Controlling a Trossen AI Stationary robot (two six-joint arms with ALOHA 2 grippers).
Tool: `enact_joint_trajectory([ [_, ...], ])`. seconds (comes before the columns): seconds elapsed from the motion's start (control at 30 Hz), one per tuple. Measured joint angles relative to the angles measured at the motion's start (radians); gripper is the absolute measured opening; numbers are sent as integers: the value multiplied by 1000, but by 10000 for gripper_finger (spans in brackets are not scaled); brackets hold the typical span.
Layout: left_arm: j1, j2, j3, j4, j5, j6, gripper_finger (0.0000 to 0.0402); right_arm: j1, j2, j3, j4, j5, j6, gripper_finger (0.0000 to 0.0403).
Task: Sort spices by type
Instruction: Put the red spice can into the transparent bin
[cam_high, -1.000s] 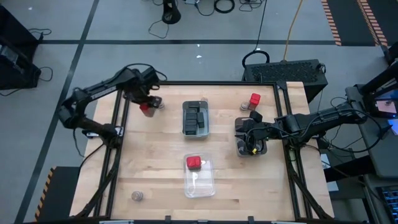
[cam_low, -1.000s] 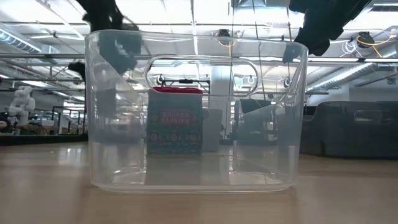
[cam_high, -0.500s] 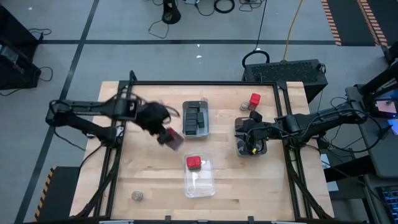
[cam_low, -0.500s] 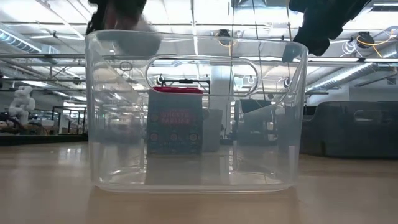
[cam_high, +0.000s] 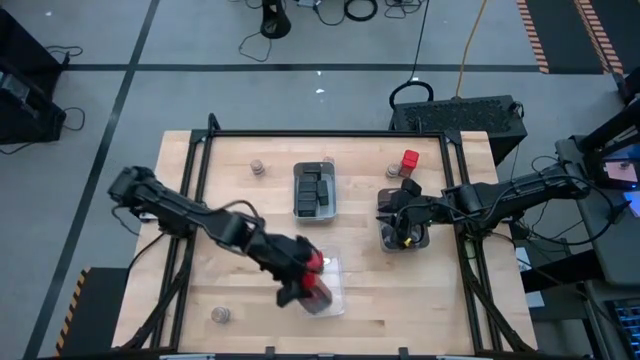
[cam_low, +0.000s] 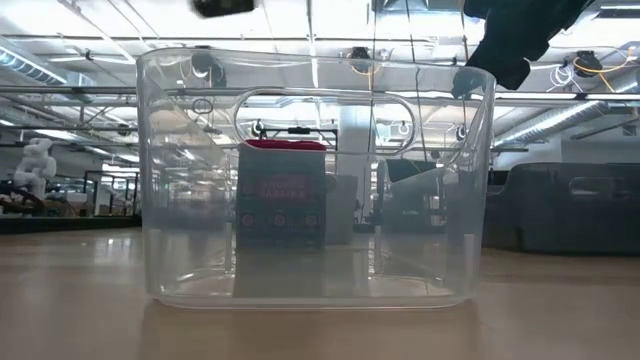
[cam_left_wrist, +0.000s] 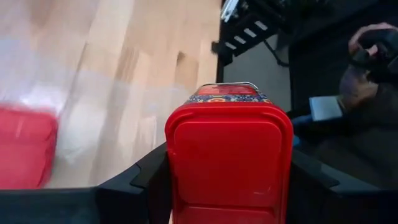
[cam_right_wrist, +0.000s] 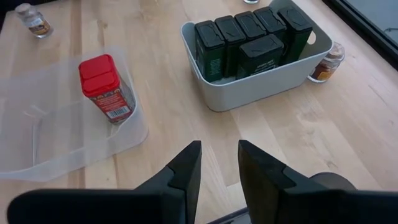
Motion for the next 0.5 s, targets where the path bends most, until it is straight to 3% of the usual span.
enact_joint_trajectory([
  [0.27, -5, 183, 241, -288, -125, 134, 217, 0, 0, 0, -3, 0, 22, 89],
  [0.5, -4, 273, 257, -336, -169, 171, 217, 0, 0, 0, -4, 0, 0, 89],
])
